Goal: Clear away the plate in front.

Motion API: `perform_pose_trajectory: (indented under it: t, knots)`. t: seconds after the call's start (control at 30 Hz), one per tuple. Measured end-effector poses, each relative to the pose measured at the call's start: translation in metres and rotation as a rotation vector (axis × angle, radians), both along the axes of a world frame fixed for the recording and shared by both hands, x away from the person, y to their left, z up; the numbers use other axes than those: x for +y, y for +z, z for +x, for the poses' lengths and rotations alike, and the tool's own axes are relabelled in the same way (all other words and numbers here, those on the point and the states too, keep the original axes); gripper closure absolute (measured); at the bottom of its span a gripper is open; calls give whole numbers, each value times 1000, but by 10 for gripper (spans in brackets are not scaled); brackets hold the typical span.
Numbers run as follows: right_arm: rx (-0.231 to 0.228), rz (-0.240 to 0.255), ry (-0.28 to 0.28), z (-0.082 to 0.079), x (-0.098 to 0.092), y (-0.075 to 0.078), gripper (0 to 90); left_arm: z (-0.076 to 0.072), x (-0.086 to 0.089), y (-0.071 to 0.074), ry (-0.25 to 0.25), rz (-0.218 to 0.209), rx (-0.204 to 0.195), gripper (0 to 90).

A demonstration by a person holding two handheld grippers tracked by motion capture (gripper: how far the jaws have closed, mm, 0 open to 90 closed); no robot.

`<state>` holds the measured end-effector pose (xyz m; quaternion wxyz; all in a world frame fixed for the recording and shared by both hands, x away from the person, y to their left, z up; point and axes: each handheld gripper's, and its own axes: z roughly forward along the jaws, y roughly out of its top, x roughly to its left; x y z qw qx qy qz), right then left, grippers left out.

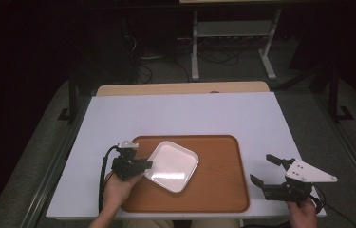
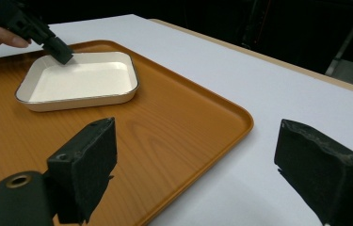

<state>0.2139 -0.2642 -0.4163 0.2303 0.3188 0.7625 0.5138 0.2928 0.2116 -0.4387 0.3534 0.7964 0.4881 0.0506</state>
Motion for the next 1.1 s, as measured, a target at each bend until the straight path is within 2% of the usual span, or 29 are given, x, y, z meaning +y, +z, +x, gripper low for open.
perform_pose_trajectory:
  t: [0.13,0.3,0.63,0.87,1.1]
  knots:
    - [-2,7,-3,0,-1,0,125,-5,1,0,-15,-13,15,648]
    - [-2,10,-4,0,-2,0,125,-8,4,0,-58,-20,48,585]
    - [-14,8,4,-1,-1,2,125,-17,8,3,-104,-78,103,560]
    - [-16,7,8,-2,-1,3,125,-21,6,3,-127,-101,130,538]
    - [-18,7,11,-2,-1,3,125,-24,-1,3,-154,-98,136,504]
